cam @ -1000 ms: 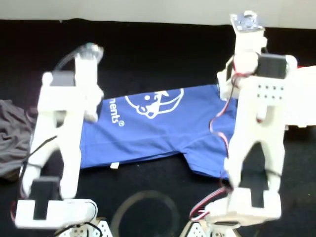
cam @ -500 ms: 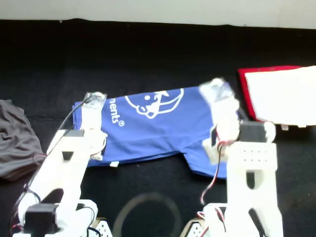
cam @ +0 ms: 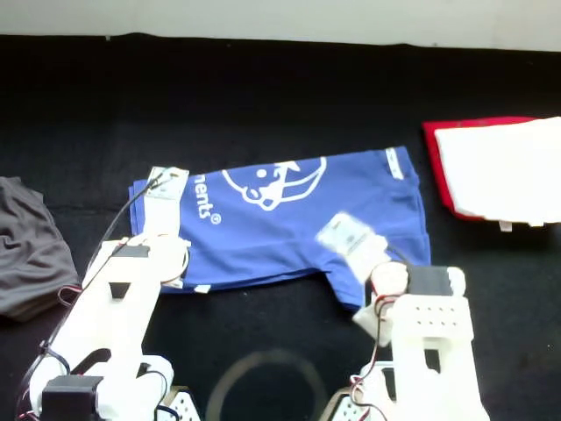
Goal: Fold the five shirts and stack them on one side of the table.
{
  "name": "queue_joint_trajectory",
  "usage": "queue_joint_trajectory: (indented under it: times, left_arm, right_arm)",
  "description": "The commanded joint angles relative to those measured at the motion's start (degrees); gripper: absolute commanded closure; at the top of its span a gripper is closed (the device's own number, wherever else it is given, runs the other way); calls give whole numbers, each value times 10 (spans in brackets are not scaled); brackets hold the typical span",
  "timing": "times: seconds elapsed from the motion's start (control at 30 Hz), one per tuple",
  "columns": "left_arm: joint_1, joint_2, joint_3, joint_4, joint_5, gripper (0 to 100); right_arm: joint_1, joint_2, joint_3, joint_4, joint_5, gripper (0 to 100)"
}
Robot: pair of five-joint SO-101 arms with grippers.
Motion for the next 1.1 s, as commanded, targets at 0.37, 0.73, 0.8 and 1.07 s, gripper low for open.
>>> queue_joint_trajectory:
  times: [0.37, 0.73, 0.8, 1.07]
  left_arm:
    - [-1, -1, 1, -20, -1, 991]
    - [-3, -1, 1, -19, -1, 991]
    - [-10, -1, 1, -19, -1, 991]
    - [-15, -1, 1, -19, -1, 991]
  right_arm:
    - [75, -39, 119, -155, 179, 796]
    - [86, -39, 196, -209, 220, 796]
    - [94, -36, 220, -260, 222, 796]
    - [95, -36, 272, -354, 268, 817]
